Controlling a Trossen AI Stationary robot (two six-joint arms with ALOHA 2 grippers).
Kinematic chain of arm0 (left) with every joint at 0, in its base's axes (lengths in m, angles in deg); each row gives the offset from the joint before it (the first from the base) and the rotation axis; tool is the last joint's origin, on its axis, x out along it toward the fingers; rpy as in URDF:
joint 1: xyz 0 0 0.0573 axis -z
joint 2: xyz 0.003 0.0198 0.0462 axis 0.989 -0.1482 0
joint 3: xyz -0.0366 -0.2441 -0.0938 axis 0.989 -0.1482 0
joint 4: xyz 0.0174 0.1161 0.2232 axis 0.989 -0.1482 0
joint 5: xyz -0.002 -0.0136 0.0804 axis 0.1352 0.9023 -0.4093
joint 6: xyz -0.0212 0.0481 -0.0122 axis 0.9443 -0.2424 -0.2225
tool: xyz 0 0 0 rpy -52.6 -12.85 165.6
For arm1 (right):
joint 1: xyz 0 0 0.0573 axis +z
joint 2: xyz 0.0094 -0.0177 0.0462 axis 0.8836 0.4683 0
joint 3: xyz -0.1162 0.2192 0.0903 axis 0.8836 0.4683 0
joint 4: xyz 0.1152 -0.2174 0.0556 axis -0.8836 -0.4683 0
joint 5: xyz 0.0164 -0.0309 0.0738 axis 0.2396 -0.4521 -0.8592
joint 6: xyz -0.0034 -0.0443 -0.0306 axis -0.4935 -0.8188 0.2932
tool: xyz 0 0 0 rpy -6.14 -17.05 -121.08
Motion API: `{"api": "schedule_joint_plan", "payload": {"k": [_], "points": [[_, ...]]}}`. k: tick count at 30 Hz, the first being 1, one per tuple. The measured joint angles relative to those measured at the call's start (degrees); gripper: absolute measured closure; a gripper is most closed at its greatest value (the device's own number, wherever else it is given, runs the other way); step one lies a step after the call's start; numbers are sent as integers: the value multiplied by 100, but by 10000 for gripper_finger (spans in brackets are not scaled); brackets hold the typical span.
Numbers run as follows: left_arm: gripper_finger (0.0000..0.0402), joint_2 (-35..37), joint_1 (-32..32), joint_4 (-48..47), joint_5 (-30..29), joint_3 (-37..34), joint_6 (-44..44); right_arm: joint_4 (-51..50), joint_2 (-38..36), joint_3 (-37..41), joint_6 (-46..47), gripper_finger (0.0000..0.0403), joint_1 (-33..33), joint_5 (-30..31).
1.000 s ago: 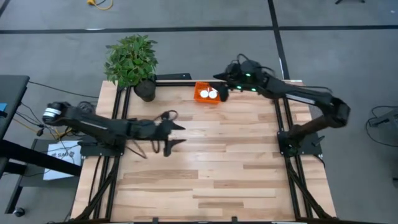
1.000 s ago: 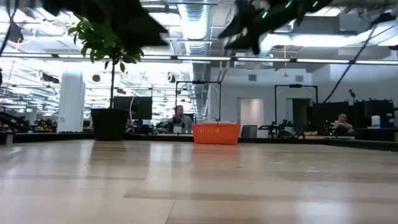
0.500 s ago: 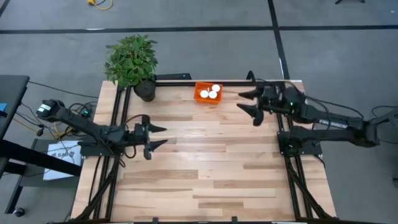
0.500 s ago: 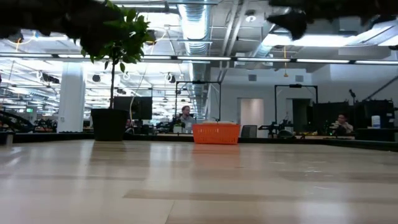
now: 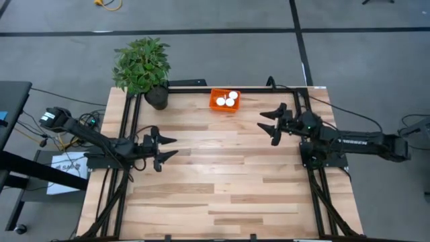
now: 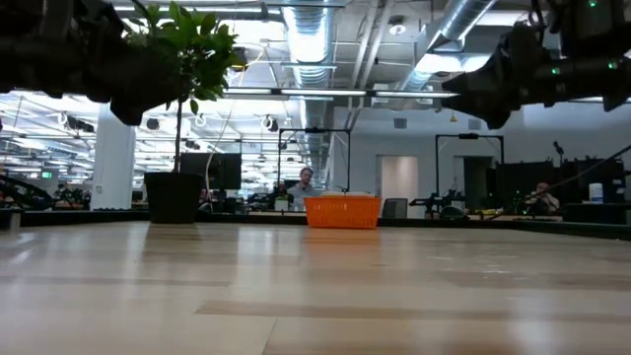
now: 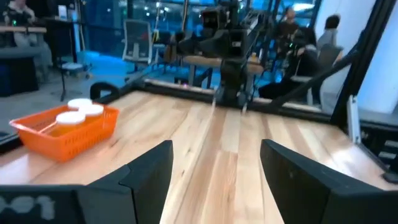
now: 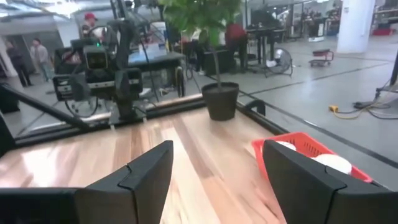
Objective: Pick and place pill bottles into a basket
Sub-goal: Return to Home Position
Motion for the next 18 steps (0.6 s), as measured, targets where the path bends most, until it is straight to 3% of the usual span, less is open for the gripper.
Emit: {"api": "schedule_joint_plan", "payload": {"k": [4,12,18], "points": [[168,4,-4,-398,-41,0,292,438,0,263,-29,158,0,0],[168,6,-9,-533,-1085,0,753,1478,17,766,-79,158,50,-29],[168,6,-9,-610,-955,0,870,1790,2,766,-473,158,48,-33]]}}
